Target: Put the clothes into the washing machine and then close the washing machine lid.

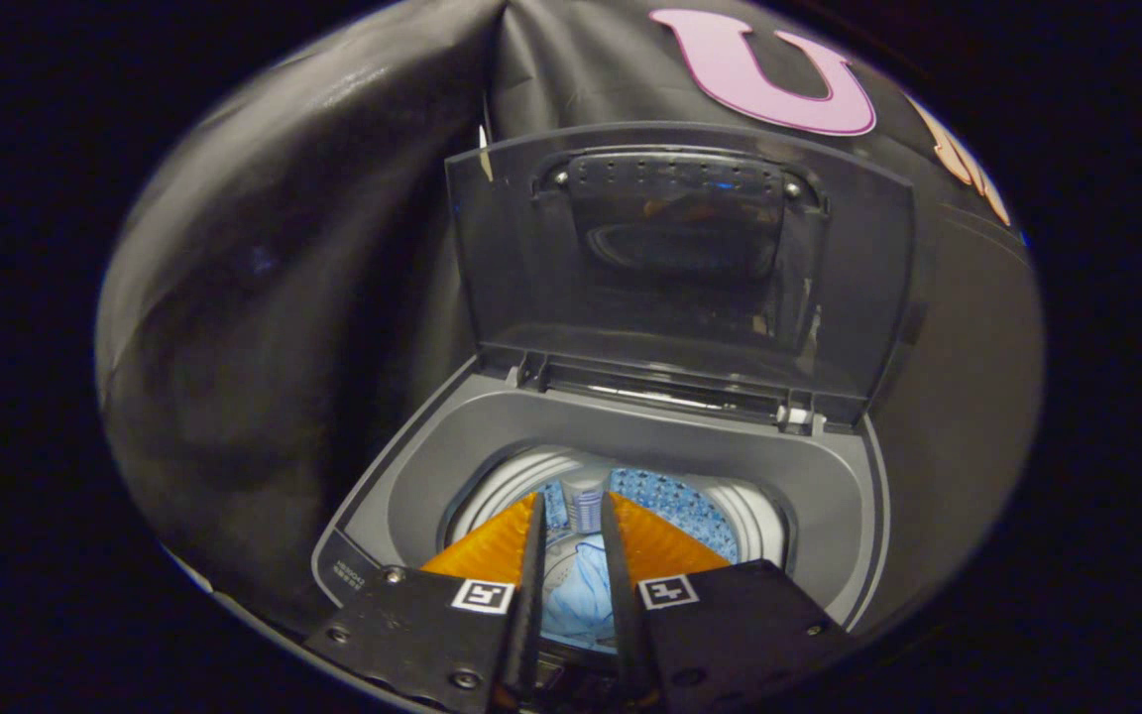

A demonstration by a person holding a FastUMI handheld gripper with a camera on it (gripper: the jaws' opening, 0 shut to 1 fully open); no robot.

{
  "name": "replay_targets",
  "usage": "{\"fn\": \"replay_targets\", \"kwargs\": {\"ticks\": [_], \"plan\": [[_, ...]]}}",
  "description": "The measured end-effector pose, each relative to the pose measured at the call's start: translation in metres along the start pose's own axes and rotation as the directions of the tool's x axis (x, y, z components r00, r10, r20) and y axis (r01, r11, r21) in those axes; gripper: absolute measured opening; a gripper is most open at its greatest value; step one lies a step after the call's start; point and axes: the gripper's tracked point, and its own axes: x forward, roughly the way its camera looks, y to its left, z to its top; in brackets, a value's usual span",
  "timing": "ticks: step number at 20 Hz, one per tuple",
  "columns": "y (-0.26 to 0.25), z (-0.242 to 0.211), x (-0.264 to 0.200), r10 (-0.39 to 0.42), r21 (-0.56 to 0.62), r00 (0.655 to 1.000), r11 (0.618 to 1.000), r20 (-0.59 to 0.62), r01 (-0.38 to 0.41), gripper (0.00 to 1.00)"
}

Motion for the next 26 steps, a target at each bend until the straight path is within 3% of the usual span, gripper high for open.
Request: {"fn": "replay_targets", "kwargs": {"ticks": [1,5,6,9,11,15,19,24,26], "plan": [[-0.004,0.008,-0.005,-0.019,0.007,0.999,1.0,0.034,0.018,0.35],[-0.015,0.037,-0.014,-0.063,0.069,0.985,0.996,0.163,0.053,0.82],[-0.018,0.043,-0.016,-0.078,0.082,0.98,0.995,0.183,0.064,0.86],[-0.049,0.063,-0.026,-0.228,0.115,0.951,0.971,0.208,0.208,0.9],[-0.055,0.083,-0.029,-0.258,0.058,0.935,0.966,0.243,0.252,0.93],[-0.043,0.134,-0.032,-0.232,0.031,0.92,0.972,0.316,0.235,0.92],[-0.04,0.194,-0.034,-0.232,0.034,0.878,0.97,0.419,0.24,0.92],[-0.04,0.267,-0.027,-0.179,0.037,0.819,0.981,0.546,0.189,0.91],[-0.047,0.279,-0.018,-0.185,0.054,0.82,0.981,0.542,0.186,0.91]]}}
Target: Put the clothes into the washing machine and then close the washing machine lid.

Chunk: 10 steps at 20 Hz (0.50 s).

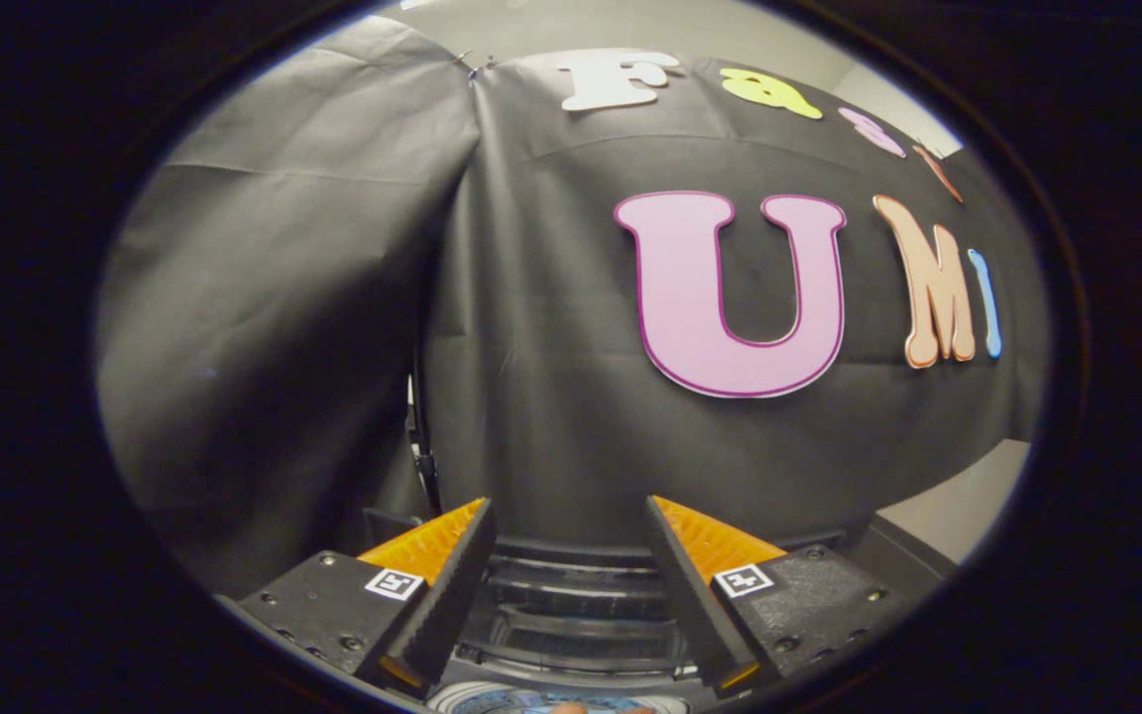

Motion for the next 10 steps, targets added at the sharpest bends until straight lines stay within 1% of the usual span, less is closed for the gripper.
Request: {"fn": "replay_targets", "kwargs": {"ticks": [3,6,9,10], "plan": [[-0.012,-0.008,0.021,-0.027,0.003,0.999,1.0,-0.043,0.027,0.91],[-0.018,-0.025,0.038,-0.033,0.025,0.995,0.999,-0.097,0.036,0.92],[-0.021,-0.034,0.048,-0.068,-0.004,0.992,0.998,-0.106,0.067,0.92],[-0.017,-0.04,0.049,-0.064,-0.002,0.991,0.998,-0.118,0.064,0.92]]}}
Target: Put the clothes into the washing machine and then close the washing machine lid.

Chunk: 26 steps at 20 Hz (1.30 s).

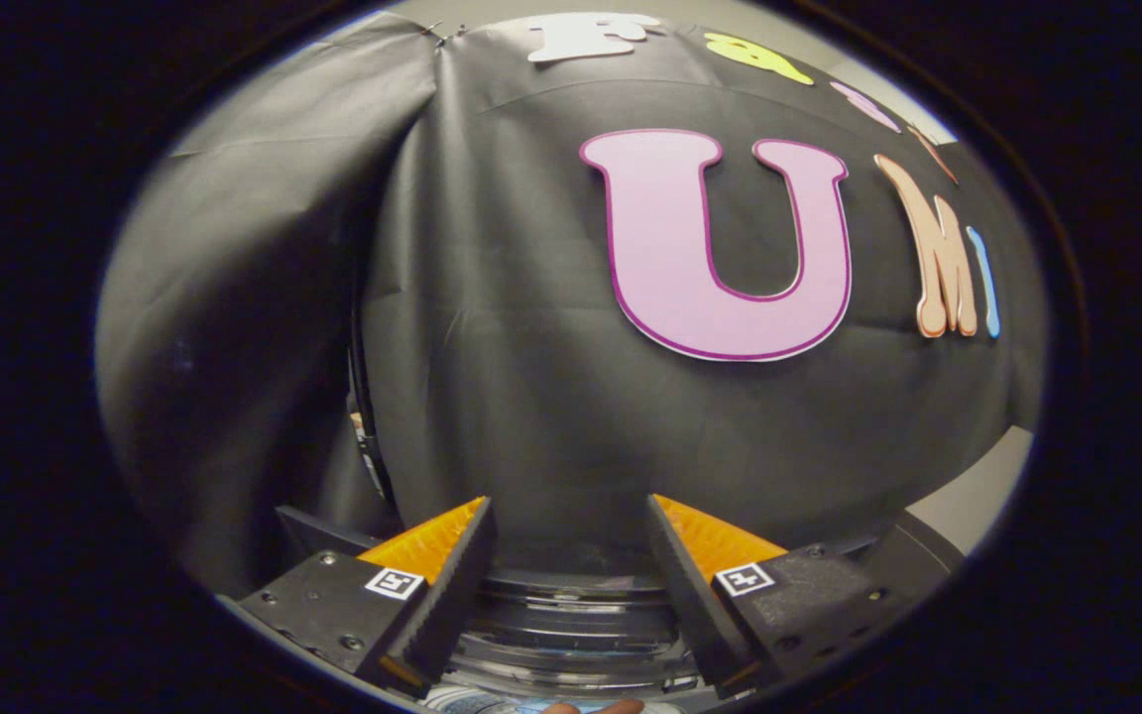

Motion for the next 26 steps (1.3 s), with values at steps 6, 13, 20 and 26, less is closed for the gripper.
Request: {"fn": "replay_targets", "kwargs": {"ticks": [6,13,20,26], "plan": [[0.003,0.0,0.004,0.025,0.054,0.998,0.998,0.052,-0.028,0.9],[0.001,0.002,0.002,0.006,0.025,0.995,1.0,0.101,-0.009,0.96],[-0.005,0.002,-0.007,-0.067,0.035,0.995,0.997,0.078,0.065,0.97],[-0.001,-0.003,-0.045,-0.087,0.028,0.992,0.996,0.097,0.084,0.97]]}}
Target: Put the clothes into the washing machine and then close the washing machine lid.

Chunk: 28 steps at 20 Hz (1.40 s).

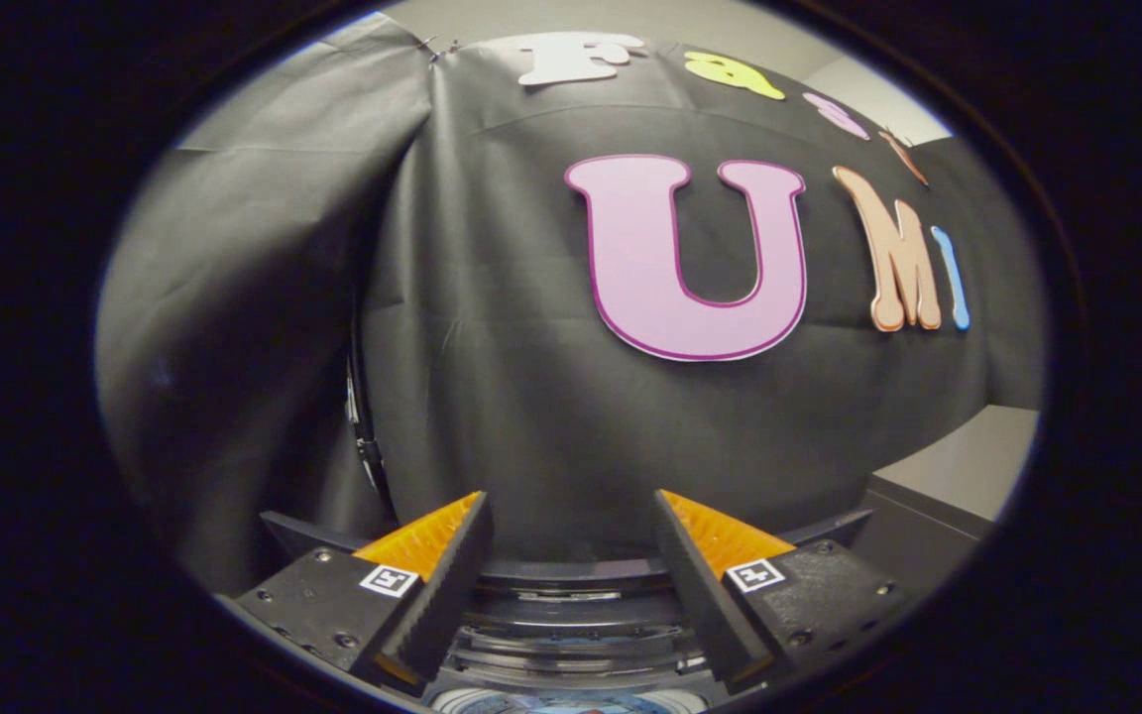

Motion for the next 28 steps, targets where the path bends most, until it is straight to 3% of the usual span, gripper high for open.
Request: {"fn": "replay_targets", "kwargs": {"ticks": [7,18,28], "plan": [[0.002,-0.003,-0.04,0.001,-0.003,0.999,1.0,0.032,0.0,0.97],[0.002,-0.01,-0.06,-0.013,0.0,0.999,1.0,0.041,0.013,0.97],[-0.002,-0.038,-0.09,-0.046,-0.063,0.997,0.997,-0.064,0.042,0.97]]}}
